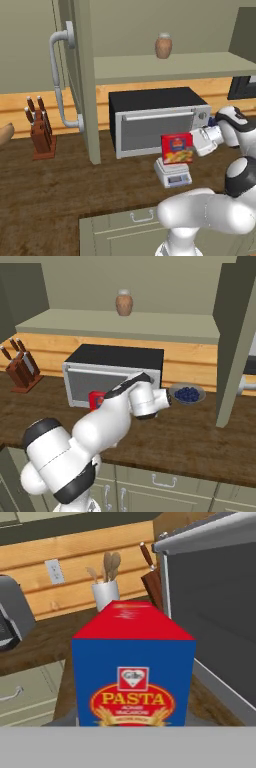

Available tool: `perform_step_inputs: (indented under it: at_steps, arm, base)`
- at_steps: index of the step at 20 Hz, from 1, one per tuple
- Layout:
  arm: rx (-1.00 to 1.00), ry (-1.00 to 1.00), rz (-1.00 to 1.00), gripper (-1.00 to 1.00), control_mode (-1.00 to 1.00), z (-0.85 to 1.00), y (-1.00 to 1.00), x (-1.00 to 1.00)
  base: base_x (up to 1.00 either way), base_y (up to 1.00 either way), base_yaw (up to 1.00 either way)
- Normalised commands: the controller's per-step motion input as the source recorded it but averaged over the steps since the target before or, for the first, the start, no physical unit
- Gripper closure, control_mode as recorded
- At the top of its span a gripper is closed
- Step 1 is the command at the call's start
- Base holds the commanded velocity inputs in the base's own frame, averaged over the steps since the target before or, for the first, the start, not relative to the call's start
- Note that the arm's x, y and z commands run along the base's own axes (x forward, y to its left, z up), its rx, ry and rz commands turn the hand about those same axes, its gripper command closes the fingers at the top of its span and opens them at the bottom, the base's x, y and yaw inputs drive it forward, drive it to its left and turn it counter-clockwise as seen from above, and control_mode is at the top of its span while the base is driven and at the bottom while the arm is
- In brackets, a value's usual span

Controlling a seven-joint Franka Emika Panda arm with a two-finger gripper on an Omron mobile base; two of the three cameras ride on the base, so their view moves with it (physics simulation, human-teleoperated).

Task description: Pick the boxed food and place it on the digital scale for weighing, and close the cabinet.

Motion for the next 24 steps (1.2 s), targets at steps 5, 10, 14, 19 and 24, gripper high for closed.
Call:
perform_step_inputs:
  at_steps: [5, 10, 14, 19, 24]
  arm:
    - [0.00, 0.00, 0.07, 1.00, -1.00, -0.45, 0.00, 0.09]
    - [0.03, 0.00, 0.02, 1.00, -1.00, -0.09, 0.00, 0.07]
    - [0.01, -0.03, 0.00, 1.00, -1.00, 0.01, 0.00, -0.02]
    - [0.02, 0.00, 0.00, 1.00, -1.00, 0.00, 0.04, 0.00]
    - [0.00, -0.02, 0.00, 1.00, -1.00, 0.00, 0.32, 0.00]
  base:
    - [0.00, 0.00, 0.00]
    - [0.00, 0.00, 0.00]
    - [0.00, 0.00, 0.00]
    - [0.00, 0.00, 0.00]
    - [0.00, 0.00, 0.00]
